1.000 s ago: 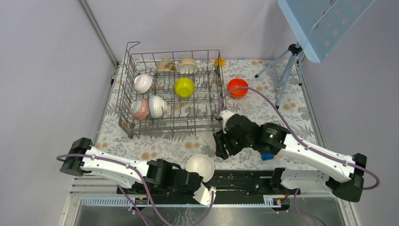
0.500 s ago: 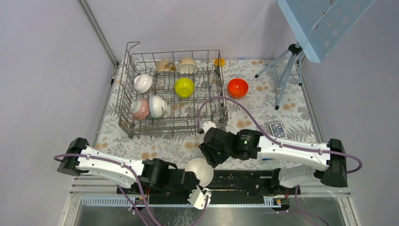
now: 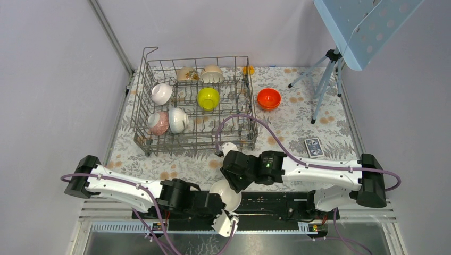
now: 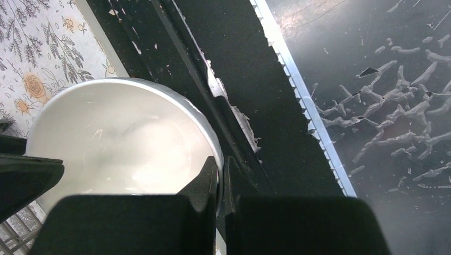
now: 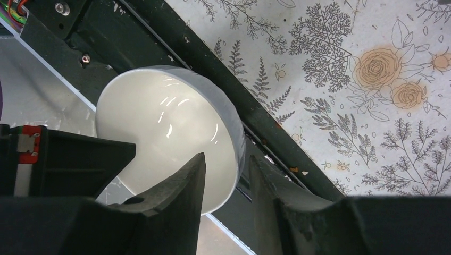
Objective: Unload the bowls from the dish rack
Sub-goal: Place the bowl at the center of the board.
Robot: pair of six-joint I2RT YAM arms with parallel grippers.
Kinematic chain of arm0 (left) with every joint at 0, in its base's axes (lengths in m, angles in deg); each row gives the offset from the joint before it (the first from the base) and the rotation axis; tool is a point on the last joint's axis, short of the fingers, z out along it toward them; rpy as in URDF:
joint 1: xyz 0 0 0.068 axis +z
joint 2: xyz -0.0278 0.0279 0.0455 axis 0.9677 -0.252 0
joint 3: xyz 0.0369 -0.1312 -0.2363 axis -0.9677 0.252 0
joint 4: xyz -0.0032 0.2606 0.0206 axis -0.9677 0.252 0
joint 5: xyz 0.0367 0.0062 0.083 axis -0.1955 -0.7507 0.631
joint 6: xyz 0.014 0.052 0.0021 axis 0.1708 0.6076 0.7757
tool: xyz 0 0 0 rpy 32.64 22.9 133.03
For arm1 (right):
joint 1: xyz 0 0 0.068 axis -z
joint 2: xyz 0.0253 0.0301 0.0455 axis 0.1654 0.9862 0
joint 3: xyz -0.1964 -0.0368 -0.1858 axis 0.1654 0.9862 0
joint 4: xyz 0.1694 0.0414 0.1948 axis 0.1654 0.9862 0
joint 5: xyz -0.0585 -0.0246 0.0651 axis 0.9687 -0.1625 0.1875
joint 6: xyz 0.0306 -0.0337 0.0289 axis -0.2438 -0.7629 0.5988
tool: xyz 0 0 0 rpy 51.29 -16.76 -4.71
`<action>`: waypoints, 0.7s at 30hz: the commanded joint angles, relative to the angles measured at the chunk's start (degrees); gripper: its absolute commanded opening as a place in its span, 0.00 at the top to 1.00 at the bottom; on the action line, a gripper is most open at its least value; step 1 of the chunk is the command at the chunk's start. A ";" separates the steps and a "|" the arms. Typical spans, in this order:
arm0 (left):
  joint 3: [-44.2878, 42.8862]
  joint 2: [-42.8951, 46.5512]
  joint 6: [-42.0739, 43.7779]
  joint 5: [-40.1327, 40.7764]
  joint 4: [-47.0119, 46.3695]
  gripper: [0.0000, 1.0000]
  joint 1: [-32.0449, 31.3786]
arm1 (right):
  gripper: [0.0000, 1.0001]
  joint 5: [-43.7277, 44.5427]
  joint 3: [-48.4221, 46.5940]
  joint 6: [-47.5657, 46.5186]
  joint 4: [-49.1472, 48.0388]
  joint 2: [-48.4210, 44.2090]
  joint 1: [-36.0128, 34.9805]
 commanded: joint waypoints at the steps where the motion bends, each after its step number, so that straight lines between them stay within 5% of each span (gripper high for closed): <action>1: -3.46 2.38 0.03 -0.38 -3.27 1.00 -0.40 | 0.59 1.27 1.42 1.57 -1.58 0.70 -0.62; 9: -3.20 3.17 -1.11 -0.08 -3.48 1.00 -0.47 | 0.78 1.30 3.24 2.50 -1.50 0.06 -0.68; 13: -2.86 2.80 -3.29 2.93 -4.39 0.99 -0.40 | 1.00 1.74 4.32 3.34 -1.47 -1.72 -0.70; 14: -2.85 2.66 -4.92 4.33 -4.77 0.93 -0.40 | 1.00 1.97 4.64 3.58 -1.42 -2.29 -0.66; 17: -3.24 2.72 -10.53 8.91 -5.33 0.49 -0.40 | 1.00 3.06 6.15 4.82 -1.62 -4.54 -0.70; 18: -3.36 3.19 -12.41 10.73 -5.29 0.17 -0.40 | 1.00 3.72 6.79 5.32 -1.79 -5.44 -0.70; 19: -3.37 3.73 -14.23 12.45 -5.15 0.03 -0.40 | 1.00 4.40 7.63 5.87 -1.95 -6.41 -0.70; 21: -3.17 5.81 -16.70 15.29 -5.83 0.01 -0.41 | 1.00 5.92 9.48 7.10 -2.80 -8.75 -0.70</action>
